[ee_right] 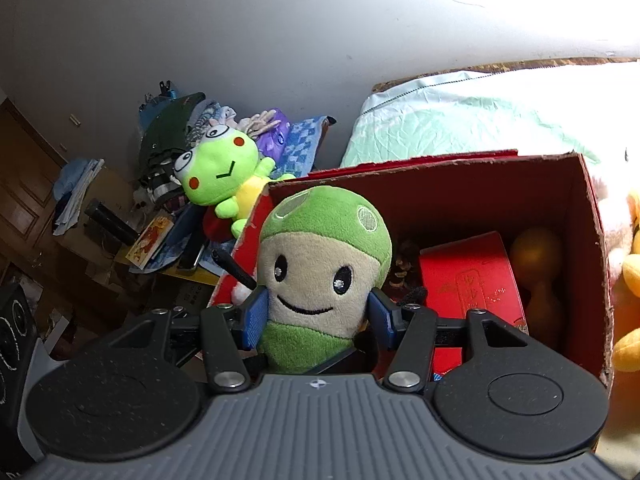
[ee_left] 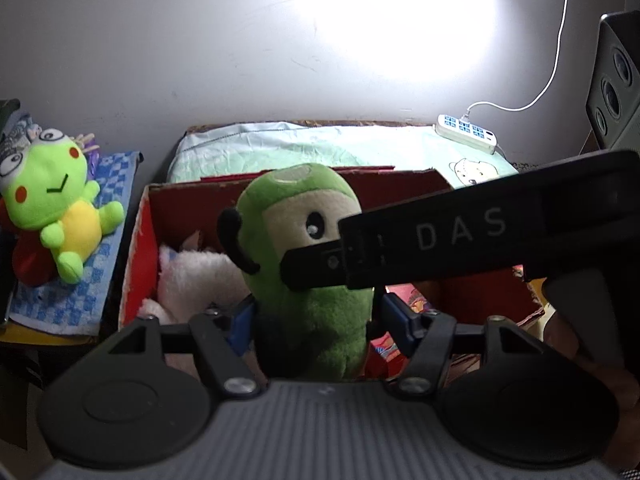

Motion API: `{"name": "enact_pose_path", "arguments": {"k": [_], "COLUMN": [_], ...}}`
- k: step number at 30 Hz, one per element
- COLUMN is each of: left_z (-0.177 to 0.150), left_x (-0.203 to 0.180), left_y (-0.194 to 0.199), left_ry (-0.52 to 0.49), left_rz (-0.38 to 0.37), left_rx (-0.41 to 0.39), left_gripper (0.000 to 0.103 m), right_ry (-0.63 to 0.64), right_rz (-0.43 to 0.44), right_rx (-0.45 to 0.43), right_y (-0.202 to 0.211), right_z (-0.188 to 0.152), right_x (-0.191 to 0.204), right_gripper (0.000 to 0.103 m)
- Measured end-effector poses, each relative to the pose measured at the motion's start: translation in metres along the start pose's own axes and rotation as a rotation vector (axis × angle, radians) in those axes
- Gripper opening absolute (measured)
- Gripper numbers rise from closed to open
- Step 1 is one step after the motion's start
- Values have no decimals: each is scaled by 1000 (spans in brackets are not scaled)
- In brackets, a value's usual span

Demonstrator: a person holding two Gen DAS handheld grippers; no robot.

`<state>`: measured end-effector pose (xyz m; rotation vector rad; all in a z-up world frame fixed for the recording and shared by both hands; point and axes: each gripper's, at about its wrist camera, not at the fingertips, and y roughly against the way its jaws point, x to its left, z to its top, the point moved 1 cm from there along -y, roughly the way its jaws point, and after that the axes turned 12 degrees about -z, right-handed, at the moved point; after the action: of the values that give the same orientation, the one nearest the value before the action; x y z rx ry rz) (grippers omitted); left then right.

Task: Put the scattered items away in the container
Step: 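Lower the green-capped doll into the red box with the right gripper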

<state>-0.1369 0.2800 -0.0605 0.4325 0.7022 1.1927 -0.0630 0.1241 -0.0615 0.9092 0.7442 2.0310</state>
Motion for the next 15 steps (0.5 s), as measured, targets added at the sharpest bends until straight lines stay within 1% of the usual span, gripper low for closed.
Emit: {"name": "enact_pose_path", "arguments": {"k": [3,7,11,15], "left_z": [-5,-13,-18,-19], "left_x": [6,13,17,20], "left_y": [-6,-14,-14,-10], "left_ry": [13,1,-17,-16], "left_rz": [-26,-41,-65,-84], "left_rx": [41,78,87,88], "left_gripper": [63,63,63,63], "right_ry": [-25,-35,-38,18], "right_rz": [-35,-69,-117,-152], "right_rx": [22,37,30,38], "right_y": [-11,-22,-30,-34], "right_z": [-5,-12,-13,-9], "right_x": [-3,-4,-1,7], "right_gripper": [56,56,56,56]}}
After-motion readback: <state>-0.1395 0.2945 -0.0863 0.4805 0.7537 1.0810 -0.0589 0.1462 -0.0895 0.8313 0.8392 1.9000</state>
